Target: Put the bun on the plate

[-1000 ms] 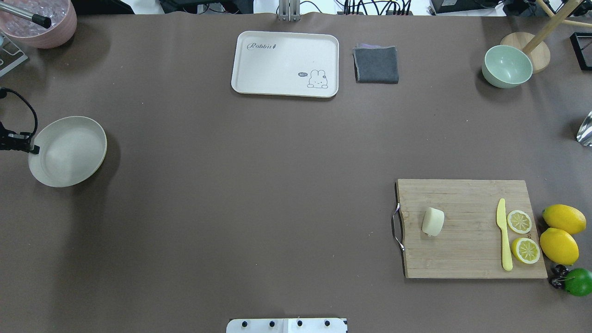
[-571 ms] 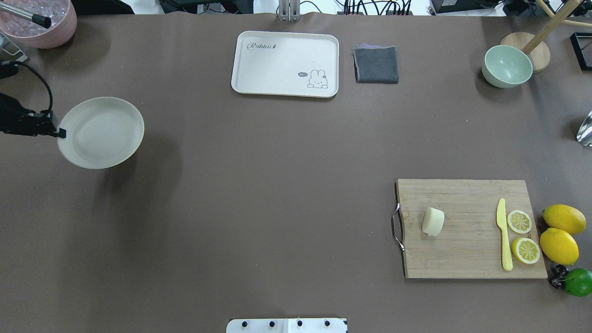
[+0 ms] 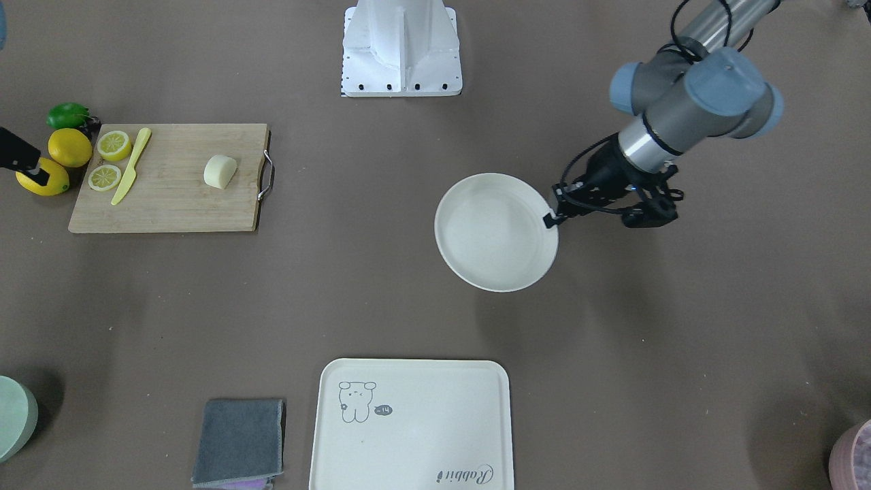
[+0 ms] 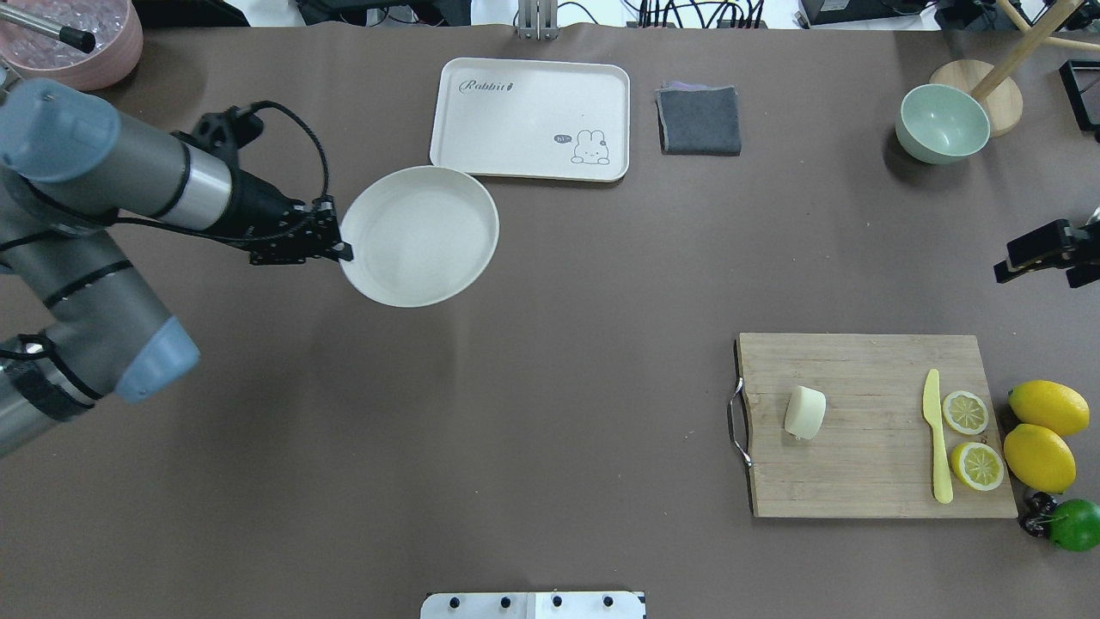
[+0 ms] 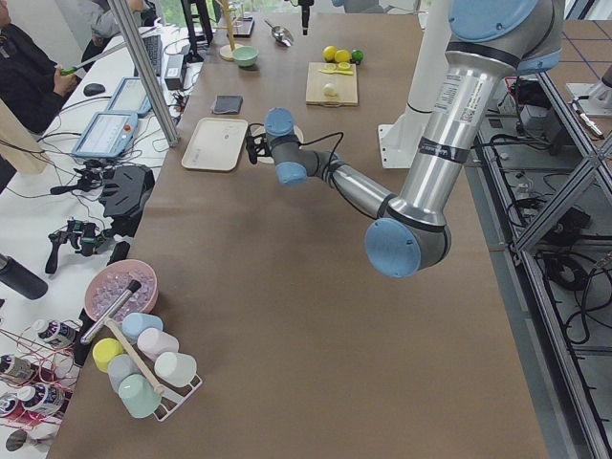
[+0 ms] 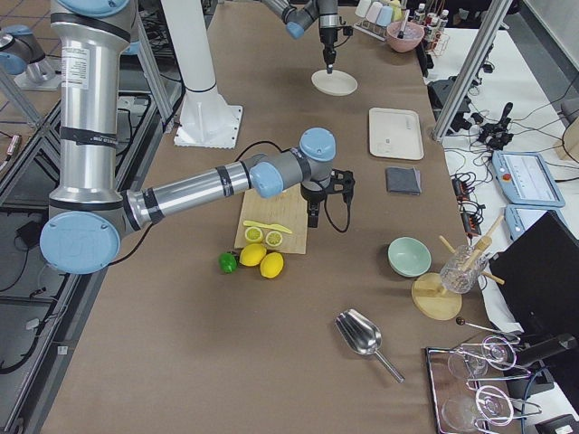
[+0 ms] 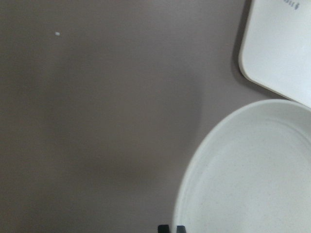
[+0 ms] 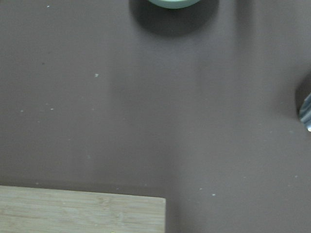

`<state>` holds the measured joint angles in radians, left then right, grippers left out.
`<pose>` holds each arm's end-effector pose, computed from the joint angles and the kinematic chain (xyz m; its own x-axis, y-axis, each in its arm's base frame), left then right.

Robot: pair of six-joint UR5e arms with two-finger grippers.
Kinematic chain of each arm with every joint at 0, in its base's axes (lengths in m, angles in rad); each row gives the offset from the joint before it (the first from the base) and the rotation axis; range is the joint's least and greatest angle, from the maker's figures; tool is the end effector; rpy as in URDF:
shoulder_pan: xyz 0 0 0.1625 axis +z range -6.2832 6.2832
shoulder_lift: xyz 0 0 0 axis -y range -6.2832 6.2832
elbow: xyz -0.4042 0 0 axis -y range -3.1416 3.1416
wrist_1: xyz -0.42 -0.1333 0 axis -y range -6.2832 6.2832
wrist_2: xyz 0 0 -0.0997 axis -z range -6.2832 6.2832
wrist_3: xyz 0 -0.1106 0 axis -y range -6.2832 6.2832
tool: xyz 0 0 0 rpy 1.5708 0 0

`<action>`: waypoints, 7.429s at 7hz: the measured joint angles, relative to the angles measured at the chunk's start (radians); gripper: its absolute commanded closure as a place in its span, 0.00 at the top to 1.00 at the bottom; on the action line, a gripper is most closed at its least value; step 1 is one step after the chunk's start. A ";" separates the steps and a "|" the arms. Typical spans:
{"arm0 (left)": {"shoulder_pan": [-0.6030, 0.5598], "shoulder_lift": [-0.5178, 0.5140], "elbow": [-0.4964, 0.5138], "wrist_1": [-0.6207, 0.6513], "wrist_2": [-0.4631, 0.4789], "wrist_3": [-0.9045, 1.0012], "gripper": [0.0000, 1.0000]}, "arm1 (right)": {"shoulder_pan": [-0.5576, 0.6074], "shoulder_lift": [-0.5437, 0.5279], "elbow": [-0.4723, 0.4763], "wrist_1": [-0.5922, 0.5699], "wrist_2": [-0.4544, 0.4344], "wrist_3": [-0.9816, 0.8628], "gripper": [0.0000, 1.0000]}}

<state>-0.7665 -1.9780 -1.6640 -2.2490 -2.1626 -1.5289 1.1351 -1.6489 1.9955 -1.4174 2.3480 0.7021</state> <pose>0.4196 -0.5035 0.2751 0.2836 -0.2249 -0.9322 0.1926 0.9657 -0.1743 -0.1558 -0.4666 0.4442 0.6243 0.0514 0.7795 -0.0430 0.9986 -0.0314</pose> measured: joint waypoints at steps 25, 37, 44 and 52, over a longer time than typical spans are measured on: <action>0.249 -0.045 -0.103 0.102 0.258 -0.030 0.98 | -0.532 0.202 -0.038 0.145 -0.276 0.718 0.23; 0.119 0.215 -0.233 0.087 0.180 0.184 0.98 | -0.710 0.860 -0.458 -0.139 -0.502 0.537 0.32; 0.052 0.229 -0.241 0.094 0.122 0.207 0.98 | -0.640 0.736 -0.280 -0.180 -0.455 0.487 1.00; -0.540 0.596 -0.035 0.159 -0.257 1.256 0.98 | 0.204 0.078 -0.242 -0.219 -0.163 -0.765 1.00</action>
<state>-1.3067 -1.3816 -1.6992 -2.0896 -2.4199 -0.2732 1.3396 -1.5713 1.7533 -1.6362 2.1848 -0.0630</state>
